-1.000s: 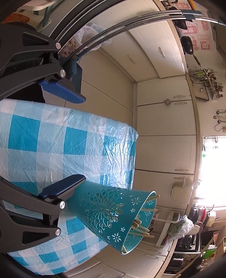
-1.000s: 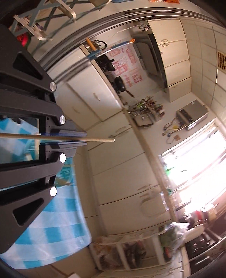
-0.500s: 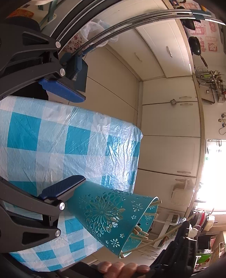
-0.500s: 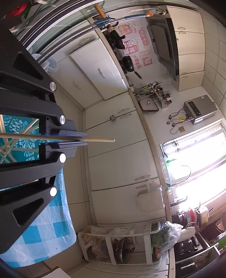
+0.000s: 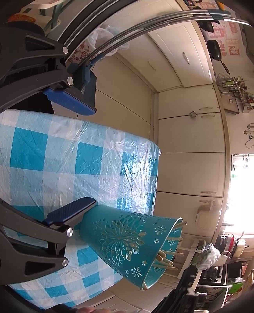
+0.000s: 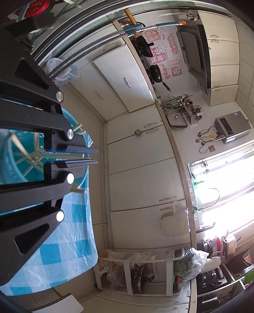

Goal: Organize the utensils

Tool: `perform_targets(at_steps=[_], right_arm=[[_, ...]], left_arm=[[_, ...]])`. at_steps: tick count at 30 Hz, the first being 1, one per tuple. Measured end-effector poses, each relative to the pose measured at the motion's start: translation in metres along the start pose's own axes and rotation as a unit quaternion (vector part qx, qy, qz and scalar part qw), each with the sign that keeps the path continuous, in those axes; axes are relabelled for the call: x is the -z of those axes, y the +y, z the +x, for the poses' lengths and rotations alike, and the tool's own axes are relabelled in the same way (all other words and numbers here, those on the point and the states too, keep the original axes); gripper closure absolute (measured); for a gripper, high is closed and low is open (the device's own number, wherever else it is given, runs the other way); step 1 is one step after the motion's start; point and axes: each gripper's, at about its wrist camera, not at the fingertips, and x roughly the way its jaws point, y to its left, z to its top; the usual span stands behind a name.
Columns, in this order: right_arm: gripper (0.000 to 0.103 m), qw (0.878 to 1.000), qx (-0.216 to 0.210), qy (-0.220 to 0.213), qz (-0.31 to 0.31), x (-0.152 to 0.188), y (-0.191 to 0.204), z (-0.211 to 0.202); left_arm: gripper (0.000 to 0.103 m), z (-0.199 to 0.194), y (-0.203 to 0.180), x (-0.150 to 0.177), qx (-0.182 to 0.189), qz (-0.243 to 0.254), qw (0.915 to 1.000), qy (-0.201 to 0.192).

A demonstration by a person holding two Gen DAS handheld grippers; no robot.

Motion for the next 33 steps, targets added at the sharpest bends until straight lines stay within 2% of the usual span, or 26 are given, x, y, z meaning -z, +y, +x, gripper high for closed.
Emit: perform_targets(at_steps=[4, 6, 8, 9, 11, 14, 19, 25, 29, 33], right_arm=[[0.083, 1.0, -0.006, 0.01, 0.012, 0.012, -0.002, -0.025], [0.069, 1.0, -0.005, 0.02, 0.016, 0.019, 0.0, -0.038], [0.046, 0.999, 0.003, 0.029, 0.021, 0.026, 0.004, -0.053], [0.043, 0.999, 0.007, 0.033, 0.022, 0.029, 0.006, -0.059], [0.027, 0.999, 0.019, 0.044, 0.021, 0.035, 0.012, -0.074], [0.015, 0.998, 0.031, 0.049, 0.023, 0.037, 0.02, -0.097], [0.007, 0.998, 0.047, 0.034, 0.021, 0.032, 0.035, -0.14], [0.007, 0.998, 0.053, 0.015, 0.015, 0.024, 0.057, -0.194], [0.007, 0.999, 0.047, 0.013, 0.02, 0.02, 0.068, -0.218], [0.007, 0.999, 0.033, 0.001, 0.033, 0.025, 0.082, -0.242]], left_arm=[[0.02, -0.012, 0.0, -0.005, 0.013, -0.003, 0.9999, -0.004], [0.016, -0.021, 0.0, -0.008, 0.017, -0.003, 0.9998, -0.01], [0.013, -0.034, -0.001, -0.009, 0.021, -0.003, 0.9997, -0.014], [0.012, -0.038, -0.002, -0.009, 0.023, -0.002, 0.9996, -0.014], [0.009, -0.051, -0.005, -0.01, 0.018, 0.006, 0.9997, -0.015], [0.008, -0.075, -0.01, -0.011, 0.002, 0.019, 0.9997, -0.015], [0.008, -0.126, -0.016, -0.012, -0.024, 0.027, 0.999, -0.027], [0.008, -0.186, -0.024, -0.011, -0.026, 0.04, 0.9979, -0.045], [0.008, -0.222, -0.03, -0.01, -0.045, 0.058, 0.9958, -0.055], [0.008, -0.25, -0.027, -0.007, -0.03, 0.042, 0.9972, -0.055]])
